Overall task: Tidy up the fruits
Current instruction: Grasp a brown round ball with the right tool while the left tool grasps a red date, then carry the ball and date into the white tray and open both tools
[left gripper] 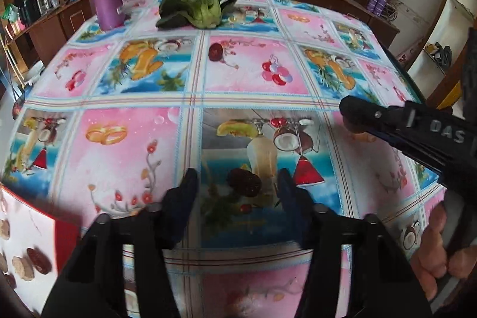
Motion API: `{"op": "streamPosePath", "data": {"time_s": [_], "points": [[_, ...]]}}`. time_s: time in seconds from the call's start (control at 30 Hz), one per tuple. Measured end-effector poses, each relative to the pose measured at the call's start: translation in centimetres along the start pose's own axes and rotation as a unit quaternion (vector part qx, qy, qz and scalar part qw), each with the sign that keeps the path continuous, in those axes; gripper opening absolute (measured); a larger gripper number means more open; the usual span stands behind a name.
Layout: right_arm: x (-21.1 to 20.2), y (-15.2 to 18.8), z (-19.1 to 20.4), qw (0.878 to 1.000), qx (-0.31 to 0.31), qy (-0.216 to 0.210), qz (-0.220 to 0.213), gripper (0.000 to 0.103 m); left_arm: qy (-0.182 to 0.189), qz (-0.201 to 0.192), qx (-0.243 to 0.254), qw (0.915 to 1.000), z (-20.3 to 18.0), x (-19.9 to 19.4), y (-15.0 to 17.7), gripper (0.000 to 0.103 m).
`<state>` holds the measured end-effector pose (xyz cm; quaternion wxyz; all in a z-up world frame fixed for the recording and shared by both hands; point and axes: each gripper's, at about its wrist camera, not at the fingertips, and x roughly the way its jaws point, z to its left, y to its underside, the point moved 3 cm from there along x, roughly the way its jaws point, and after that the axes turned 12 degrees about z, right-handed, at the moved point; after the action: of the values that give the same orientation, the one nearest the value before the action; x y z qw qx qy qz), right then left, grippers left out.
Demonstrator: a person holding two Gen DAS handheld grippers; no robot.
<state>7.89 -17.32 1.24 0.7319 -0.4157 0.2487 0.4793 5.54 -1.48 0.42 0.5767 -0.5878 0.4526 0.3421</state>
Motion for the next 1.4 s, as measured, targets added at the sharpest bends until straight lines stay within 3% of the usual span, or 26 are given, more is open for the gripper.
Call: {"op": "streamPosePath", "data": {"time_s": [0.23,0.57,0.83,1.07,1.27,1.4], "points": [[0.5,0.3,0.5,1.000,-0.004,-0.005,0.011,0.024,-0.004,0.002,0.011,0.9999,-0.2,1.3,-0.1,0.028],[0.3,0.6,1.1,1.000,-0.011,-0.021,0.012,0.024,0.002,-0.015,0.026,0.9995,-0.3,0.1,1.3,0.028],[0.5,2.0,4.1,0.997,-0.060,-0.039,0.008,0.024,-0.016,-0.076,0.022,0.9968,1.2,-6.4,5.1,0.028],[1.3,5.4,8.5,0.989,-0.112,-0.093,0.021,0.023,-0.053,-0.122,-0.010,0.9911,6.8,-12.7,11.4,0.028],[2.7,10.9,16.4,0.973,-0.181,-0.128,0.060,0.023,-0.097,-0.134,-0.089,0.9822,14.4,-15.7,15.2,0.028],[3.1,14.0,21.5,0.961,-0.230,-0.140,0.061,0.024,-0.121,-0.148,-0.120,0.9741,17.3,-17.0,16.9,0.028]]}}
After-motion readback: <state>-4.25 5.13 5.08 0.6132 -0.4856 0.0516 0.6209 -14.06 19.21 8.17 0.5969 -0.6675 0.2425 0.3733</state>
